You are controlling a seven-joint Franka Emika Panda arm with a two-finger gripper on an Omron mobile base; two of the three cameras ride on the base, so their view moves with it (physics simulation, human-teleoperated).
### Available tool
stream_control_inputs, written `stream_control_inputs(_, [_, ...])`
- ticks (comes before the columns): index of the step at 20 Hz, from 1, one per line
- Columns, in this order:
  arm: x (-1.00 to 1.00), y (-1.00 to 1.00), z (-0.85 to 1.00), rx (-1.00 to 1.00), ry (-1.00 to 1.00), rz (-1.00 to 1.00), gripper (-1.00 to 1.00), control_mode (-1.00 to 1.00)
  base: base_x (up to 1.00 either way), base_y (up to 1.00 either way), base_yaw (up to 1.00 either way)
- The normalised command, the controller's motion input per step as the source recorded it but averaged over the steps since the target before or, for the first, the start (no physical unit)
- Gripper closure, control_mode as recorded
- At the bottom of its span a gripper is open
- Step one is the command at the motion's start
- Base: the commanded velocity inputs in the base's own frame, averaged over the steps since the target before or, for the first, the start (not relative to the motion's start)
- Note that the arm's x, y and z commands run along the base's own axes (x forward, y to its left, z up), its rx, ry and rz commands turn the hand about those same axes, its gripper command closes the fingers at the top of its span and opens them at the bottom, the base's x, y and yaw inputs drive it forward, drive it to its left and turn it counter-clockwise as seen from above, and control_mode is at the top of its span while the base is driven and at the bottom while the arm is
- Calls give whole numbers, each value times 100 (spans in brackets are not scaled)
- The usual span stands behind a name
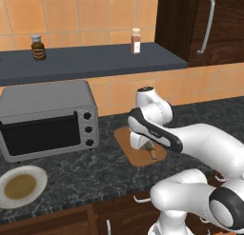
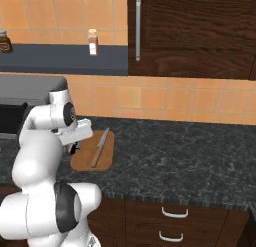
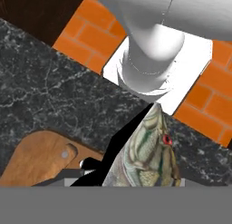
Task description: Pick up the knife from the drawer and place it on the cutting board. Then place the meat from the plate to the cutting board.
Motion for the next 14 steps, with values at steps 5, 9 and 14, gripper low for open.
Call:
stream_control_inputs(5, [67,0,-46,0,1,-5,100,-100,0,0,0])
stream_control_inputs(9, [83,0,-57,0,2,-5,100,-100,0,0,0])
stream_control_inputs(14, [74,16,-71,0,5,-6,-100,-100,0,0,0])
